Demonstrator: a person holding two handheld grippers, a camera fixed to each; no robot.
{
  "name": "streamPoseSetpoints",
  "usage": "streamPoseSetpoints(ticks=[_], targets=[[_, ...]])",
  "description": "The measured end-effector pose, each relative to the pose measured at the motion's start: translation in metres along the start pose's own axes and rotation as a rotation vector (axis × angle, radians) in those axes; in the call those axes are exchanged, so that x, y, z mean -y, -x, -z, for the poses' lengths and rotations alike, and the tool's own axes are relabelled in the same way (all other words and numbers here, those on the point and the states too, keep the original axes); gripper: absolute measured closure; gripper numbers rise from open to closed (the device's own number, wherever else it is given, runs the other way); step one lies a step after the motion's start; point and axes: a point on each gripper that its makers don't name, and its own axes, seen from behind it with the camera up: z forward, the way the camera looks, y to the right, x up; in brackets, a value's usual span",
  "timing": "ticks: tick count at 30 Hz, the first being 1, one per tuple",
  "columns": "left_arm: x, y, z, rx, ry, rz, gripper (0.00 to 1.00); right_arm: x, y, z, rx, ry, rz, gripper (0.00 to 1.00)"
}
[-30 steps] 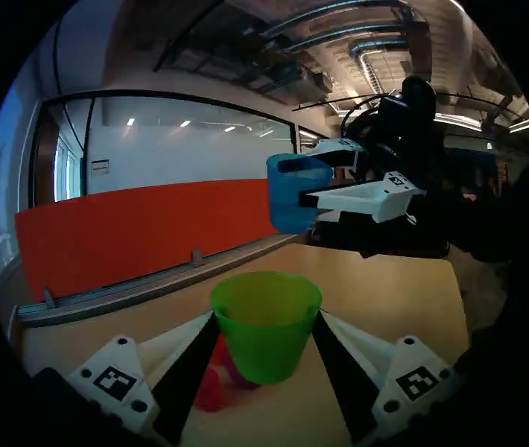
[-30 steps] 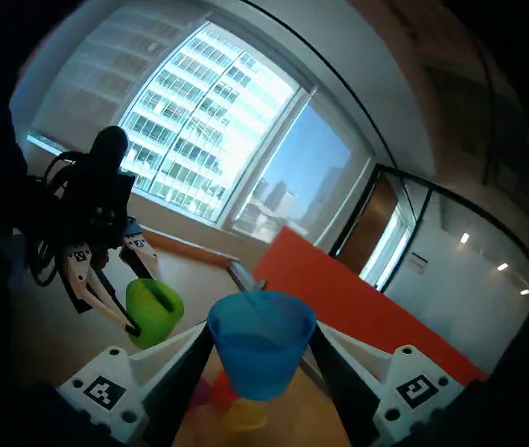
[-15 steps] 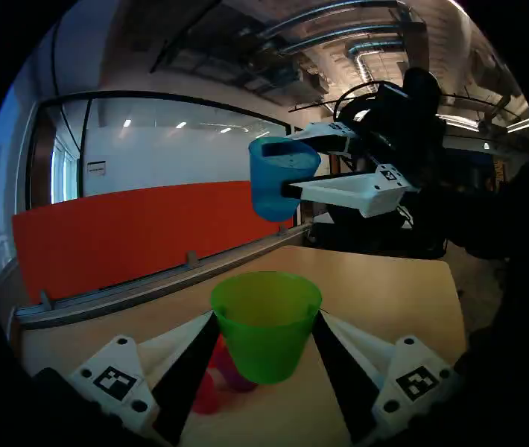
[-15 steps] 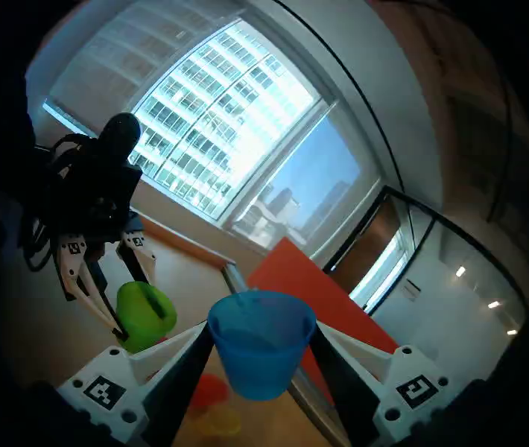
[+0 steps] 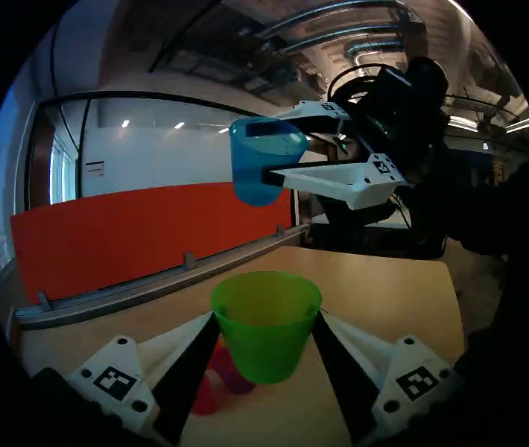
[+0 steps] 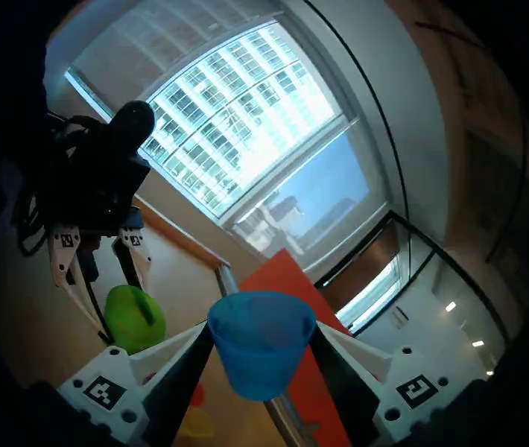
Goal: Pour water
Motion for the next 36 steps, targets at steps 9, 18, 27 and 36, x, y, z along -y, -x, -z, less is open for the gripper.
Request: streamPoseSetpoints(ticks=[9, 18, 27, 36], targets=[[-0.002, -0.001, 0.001, -0.003, 0.005, -0.002, 0.16, -0.007, -0.005, -0.008, 0.003, 0.005, 0.087, 0.10], [-0.004, -0.001, 0.000, -0.005, 0.011, 0.003, 0.16, -0.012, -0.007, -0.015, 0.012, 0.007, 0.174, 0.10], [-0.005, -0.001, -0.001, -0.005, 0.016, 0.005, 0.16, -0.015, -0.012, -0.021, 0.013, 0.010, 0.245, 0.10], [-0.007, -0.002, -0.002, -0.008, 0.020, 0.007, 0.16, -0.019, -0.015, -0.024, 0.014, 0.016, 0.304, 0.10]])
